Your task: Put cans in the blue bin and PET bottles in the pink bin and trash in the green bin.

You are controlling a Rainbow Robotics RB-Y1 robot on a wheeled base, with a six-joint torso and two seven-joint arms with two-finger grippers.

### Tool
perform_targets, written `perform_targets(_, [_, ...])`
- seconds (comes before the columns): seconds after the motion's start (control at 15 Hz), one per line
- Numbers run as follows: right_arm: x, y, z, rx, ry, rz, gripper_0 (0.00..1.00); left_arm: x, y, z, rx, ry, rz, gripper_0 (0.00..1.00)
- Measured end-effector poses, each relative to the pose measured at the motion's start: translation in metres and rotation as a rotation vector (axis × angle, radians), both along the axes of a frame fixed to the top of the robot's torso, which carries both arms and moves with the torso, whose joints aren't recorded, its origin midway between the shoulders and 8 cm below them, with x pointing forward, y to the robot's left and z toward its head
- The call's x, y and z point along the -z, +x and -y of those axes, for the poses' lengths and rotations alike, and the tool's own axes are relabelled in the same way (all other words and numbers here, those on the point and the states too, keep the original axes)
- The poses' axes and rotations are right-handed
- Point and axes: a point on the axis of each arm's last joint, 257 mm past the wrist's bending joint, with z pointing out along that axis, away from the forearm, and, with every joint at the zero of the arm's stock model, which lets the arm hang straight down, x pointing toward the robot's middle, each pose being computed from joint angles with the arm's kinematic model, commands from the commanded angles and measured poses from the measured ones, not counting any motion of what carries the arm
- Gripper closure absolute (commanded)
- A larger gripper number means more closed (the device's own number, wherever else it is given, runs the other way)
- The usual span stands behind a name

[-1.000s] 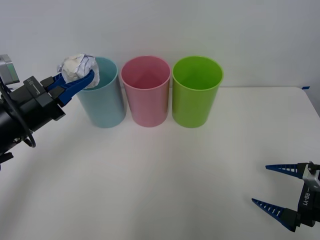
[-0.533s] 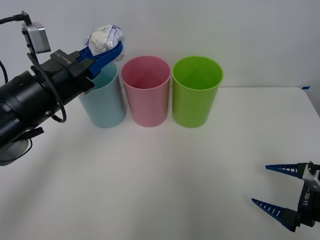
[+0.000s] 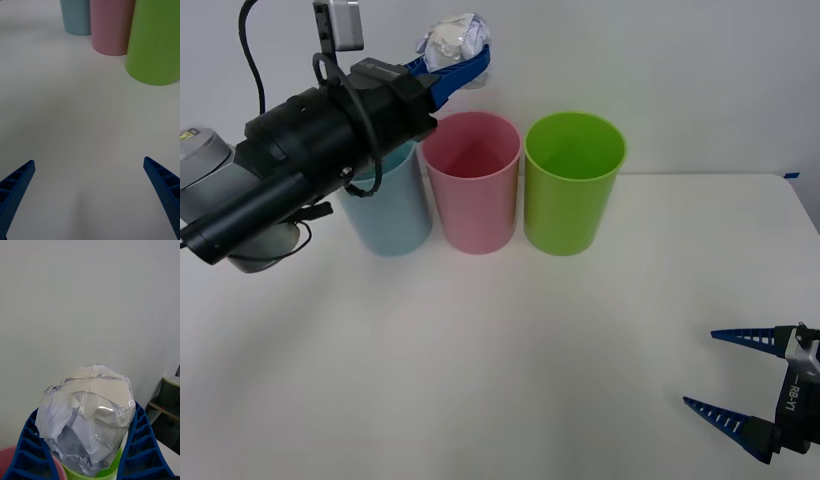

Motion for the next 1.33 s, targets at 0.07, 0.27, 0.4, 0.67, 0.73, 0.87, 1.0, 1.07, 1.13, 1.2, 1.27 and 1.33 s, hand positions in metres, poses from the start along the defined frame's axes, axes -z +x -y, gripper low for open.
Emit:
perform_targets(0.07, [0.0,0.0,0.0,0.0,0.0,0.0,0.0,-0.001,0.006,0.008,0.004,0.005,-0.007,1.0])
perform_targets(0.27, [0.0,0.0,0.0,0.0,0.0,0.0,0.0,-0.002,0.023,0.03,-0.028,0.041,-0.037,1.0])
perform_targets(0.4, [0.0,0.0,0.0,0.0,0.0,0.0,0.0,0.002,0.034,0.045,-0.047,0.067,-0.086,1.0])
perform_targets(0.67, [0.0,0.0,0.0,0.0,0.0,0.0,0.0,0.033,0.054,0.07,-0.073,0.16,-0.181,1.0])
perform_targets(0.73, [0.0,0.0,0.0,0.0,0.0,0.0,0.0,0.04,0.057,0.074,-0.087,0.175,-0.2,1.0])
perform_targets(0.87, [0.0,0.0,0.0,0.0,0.0,0.0,0.0,0.046,0.058,0.087,-0.085,0.177,-0.244,1.0])
perform_targets(1.0, [0.0,0.0,0.0,0.0,0.0,0.0,0.0,0.05,0.062,0.094,-0.094,0.19,-0.262,1.0])
perform_targets(1.07, [0.0,0.0,0.0,0.0,0.0,0.0,0.0,0.051,0.063,0.099,-0.093,0.193,-0.278,1.0])
perform_targets(1.13, [0.0,0.0,0.0,0.0,0.0,0.0,0.0,0.052,0.066,0.103,-0.098,0.198,-0.293,1.0])
perform_targets(1.2, [0.0,0.0,0.0,0.0,0.0,0.0,0.0,0.052,0.069,0.105,-0.114,0.209,-0.301,1.0])
perform_targets(1.27, [0.0,0.0,0.0,0.0,0.0,0.0,0.0,0.054,0.07,0.109,-0.125,0.217,-0.315,1.0])
perform_targets(1.33, [0.0,0.0,0.0,0.0,0.0,0.0,0.0,0.057,0.07,0.113,-0.132,0.226,-0.336,1.0])
